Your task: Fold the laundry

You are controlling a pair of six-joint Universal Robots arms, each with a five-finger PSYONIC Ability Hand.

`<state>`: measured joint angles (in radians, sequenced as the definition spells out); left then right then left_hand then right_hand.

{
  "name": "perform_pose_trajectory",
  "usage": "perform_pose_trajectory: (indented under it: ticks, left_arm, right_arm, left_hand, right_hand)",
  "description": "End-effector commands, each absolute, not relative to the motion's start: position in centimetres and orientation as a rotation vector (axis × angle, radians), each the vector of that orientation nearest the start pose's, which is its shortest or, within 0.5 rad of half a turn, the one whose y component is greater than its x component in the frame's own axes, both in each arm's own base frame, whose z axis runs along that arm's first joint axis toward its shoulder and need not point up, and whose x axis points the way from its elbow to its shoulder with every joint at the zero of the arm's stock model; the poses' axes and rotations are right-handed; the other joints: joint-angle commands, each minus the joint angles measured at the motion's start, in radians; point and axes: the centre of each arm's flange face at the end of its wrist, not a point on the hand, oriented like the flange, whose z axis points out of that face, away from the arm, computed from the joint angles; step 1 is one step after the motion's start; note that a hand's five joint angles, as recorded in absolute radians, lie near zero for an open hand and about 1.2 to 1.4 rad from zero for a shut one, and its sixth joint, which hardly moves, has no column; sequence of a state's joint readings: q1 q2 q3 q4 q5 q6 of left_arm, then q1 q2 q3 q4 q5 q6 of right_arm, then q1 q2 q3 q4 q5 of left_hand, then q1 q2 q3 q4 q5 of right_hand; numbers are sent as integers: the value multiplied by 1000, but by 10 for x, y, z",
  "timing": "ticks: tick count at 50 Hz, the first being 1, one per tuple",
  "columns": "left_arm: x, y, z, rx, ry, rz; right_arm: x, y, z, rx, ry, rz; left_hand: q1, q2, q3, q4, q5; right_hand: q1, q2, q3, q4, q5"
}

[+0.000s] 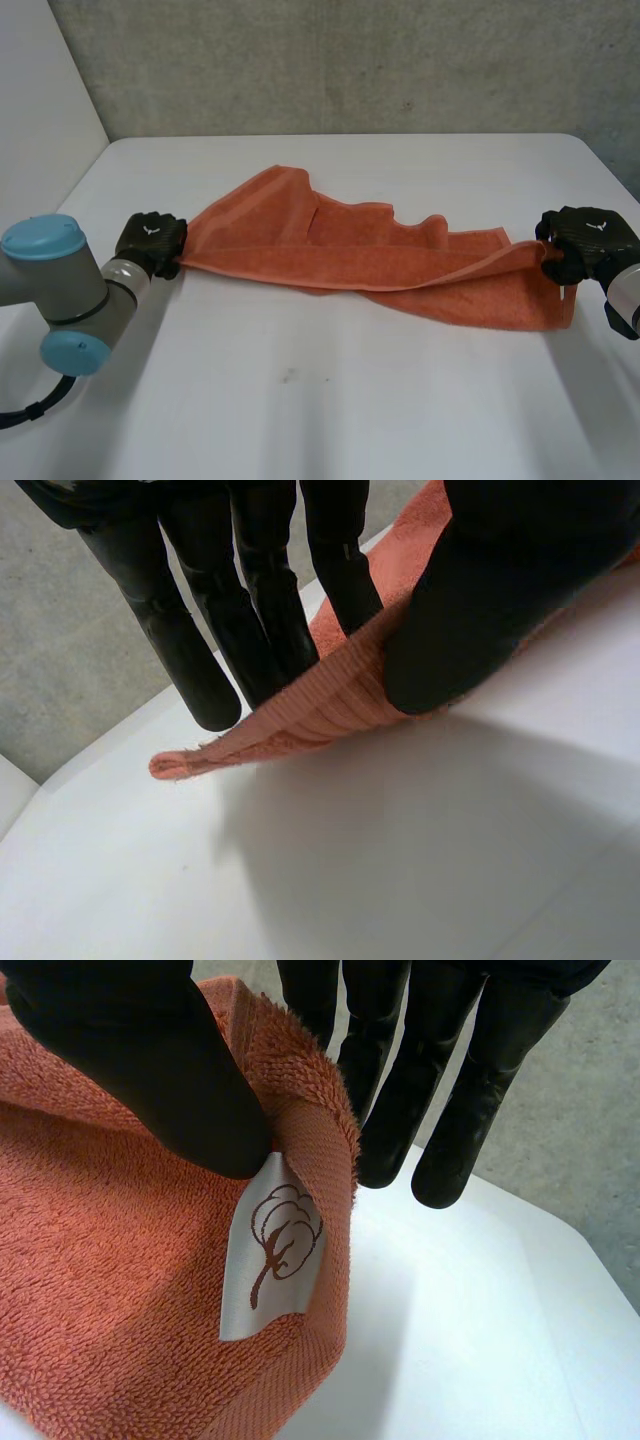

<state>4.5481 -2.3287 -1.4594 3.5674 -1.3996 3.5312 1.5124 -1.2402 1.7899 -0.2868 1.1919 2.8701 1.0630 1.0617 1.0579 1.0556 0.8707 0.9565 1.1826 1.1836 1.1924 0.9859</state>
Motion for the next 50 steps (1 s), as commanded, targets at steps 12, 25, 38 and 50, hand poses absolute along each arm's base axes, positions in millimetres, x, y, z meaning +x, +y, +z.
perform_pose_trajectory:
  ticks: [12,25,38,50]
  left_arm:
    - [-219,-373,128,832,2241,-2037]
    - [-192,-257,282,765,1956,-2270]
    - [-187,-241,191,1034,2278,-1709]
    - [-208,-350,198,996,2066,-1888]
  right_arm:
    - [146,-331,185,-614,2312,-1907]
    - [147,-291,266,-967,2470,-1730]
    - [146,-274,207,-1360,2642,-1131]
    - [185,-366,240,-1158,2481,-1744]
  left_hand:
    - [333,335,338,341,351]
    - [333,335,338,341,351]
    - [333,335,338,341,351]
    - [333,335,338,341,351]
  right_hand:
    - [440,214,213,204,236]
    - [440,214,213,204,236]
    - [440,214,213,204,236]
    - [440,214,213,204,236]
